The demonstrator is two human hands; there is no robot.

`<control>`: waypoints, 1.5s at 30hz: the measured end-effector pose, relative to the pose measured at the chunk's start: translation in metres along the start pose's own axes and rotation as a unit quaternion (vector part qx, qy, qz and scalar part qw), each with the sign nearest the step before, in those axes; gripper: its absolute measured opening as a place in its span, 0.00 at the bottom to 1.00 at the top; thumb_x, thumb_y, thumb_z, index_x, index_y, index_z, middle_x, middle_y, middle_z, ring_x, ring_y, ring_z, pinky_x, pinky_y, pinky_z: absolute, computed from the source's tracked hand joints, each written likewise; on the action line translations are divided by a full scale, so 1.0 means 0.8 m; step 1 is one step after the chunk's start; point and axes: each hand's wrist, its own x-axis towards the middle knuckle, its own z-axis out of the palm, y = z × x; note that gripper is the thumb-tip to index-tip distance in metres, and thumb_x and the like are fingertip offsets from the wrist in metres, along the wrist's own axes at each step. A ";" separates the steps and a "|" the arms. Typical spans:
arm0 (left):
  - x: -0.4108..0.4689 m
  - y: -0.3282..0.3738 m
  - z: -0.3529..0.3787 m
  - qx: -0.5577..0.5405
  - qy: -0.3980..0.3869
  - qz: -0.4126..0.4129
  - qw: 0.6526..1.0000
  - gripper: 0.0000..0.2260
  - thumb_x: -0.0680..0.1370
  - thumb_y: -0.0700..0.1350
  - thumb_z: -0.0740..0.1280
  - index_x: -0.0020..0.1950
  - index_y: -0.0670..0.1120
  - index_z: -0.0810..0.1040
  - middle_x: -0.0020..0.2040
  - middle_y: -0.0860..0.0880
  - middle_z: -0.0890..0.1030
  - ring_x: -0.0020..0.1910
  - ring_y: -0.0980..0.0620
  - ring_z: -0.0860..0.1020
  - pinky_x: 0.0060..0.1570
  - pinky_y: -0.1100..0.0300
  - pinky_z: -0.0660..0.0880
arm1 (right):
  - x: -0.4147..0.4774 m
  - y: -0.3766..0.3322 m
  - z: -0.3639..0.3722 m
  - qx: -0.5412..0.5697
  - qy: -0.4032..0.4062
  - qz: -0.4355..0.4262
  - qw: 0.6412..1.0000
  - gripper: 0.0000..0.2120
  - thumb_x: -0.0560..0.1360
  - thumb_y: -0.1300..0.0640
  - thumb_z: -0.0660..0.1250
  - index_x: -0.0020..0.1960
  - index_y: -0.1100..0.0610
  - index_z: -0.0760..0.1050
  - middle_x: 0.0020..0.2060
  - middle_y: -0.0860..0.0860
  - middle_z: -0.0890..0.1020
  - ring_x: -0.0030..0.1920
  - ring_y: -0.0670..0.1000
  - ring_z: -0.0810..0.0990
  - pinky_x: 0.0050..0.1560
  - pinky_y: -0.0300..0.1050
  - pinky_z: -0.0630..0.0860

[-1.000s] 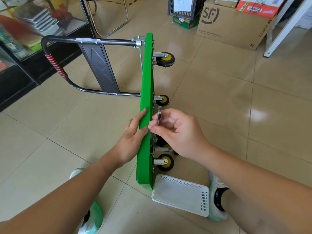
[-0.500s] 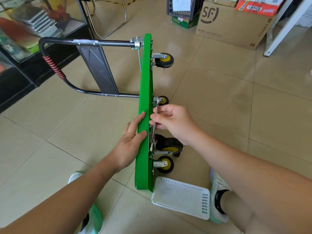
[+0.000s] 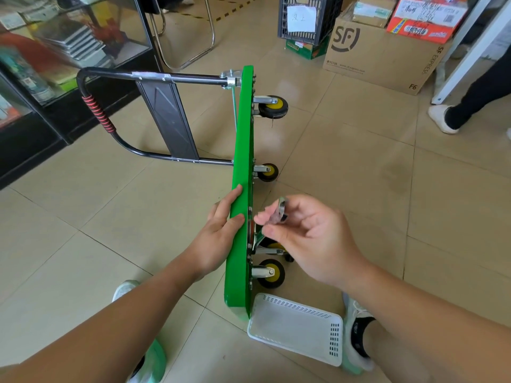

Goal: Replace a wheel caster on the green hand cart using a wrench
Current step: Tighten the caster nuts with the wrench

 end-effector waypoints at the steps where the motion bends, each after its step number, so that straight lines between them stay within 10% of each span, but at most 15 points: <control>1: 0.000 0.000 0.000 -0.001 0.002 0.000 1.000 0.23 0.87 0.47 0.56 0.78 0.69 0.57 0.75 0.57 0.63 0.60 0.75 0.69 0.56 0.73 0.67 | -0.005 0.002 0.002 -0.004 0.001 -0.013 1.000 0.13 0.72 0.72 0.73 0.51 0.56 0.80 0.47 0.54 0.87 0.50 0.50 0.86 0.53 0.41 0.81; 12: 0.001 0.003 0.001 -0.002 0.006 -0.005 1.000 0.24 0.87 0.45 0.56 0.80 0.65 0.58 0.72 0.56 0.63 0.55 0.81 0.68 0.49 0.84 0.63 | -0.019 0.038 0.013 -0.095 -0.015 -0.080 0.992 0.09 0.74 0.66 0.73 0.54 0.62 0.82 0.50 0.54 0.87 0.51 0.49 0.87 0.53 0.47 0.83; 19: -0.001 0.003 0.000 0.009 0.003 0.001 1.000 0.24 0.87 0.46 0.57 0.79 0.67 0.58 0.74 0.58 0.63 0.63 0.76 0.65 0.61 0.74 0.61 | -0.005 0.044 0.017 -0.084 -0.008 -0.067 0.994 0.09 0.74 0.65 0.74 0.53 0.59 0.81 0.48 0.53 0.87 0.50 0.49 0.86 0.54 0.49 0.83; 24: -0.001 0.006 0.001 0.004 -0.005 -0.005 1.000 0.23 0.87 0.48 0.56 0.80 0.67 0.57 0.74 0.58 0.63 0.69 0.67 0.66 0.77 0.56 0.60 | 0.031 0.039 0.011 -0.018 0.007 0.025 0.999 0.14 0.73 0.68 0.74 0.51 0.50 0.81 0.47 0.51 0.87 0.50 0.51 0.86 0.56 0.47 0.81; 37: 0.002 -0.004 -0.003 -0.023 -0.041 -0.020 0.999 0.26 0.79 0.60 0.54 0.78 0.73 0.55 0.70 0.67 0.63 0.72 0.62 0.66 0.77 0.47 0.63 | 0.107 0.069 -0.005 0.061 0.022 0.260 0.963 0.05 0.76 0.67 0.72 0.49 0.59 0.81 0.44 0.55 0.86 0.45 0.53 0.86 0.49 0.52 0.84; 45: -0.003 0.000 -0.004 -0.014 -0.040 -0.011 0.999 0.28 0.79 0.61 0.54 0.79 0.72 0.54 0.70 0.64 0.63 0.64 0.75 0.65 0.68 0.59 0.65 | 0.098 0.006 -0.022 0.031 0.037 0.114 0.992 0.11 0.75 0.68 0.72 0.52 0.56 0.81 0.44 0.52 0.87 0.48 0.53 0.87 0.48 0.45 0.83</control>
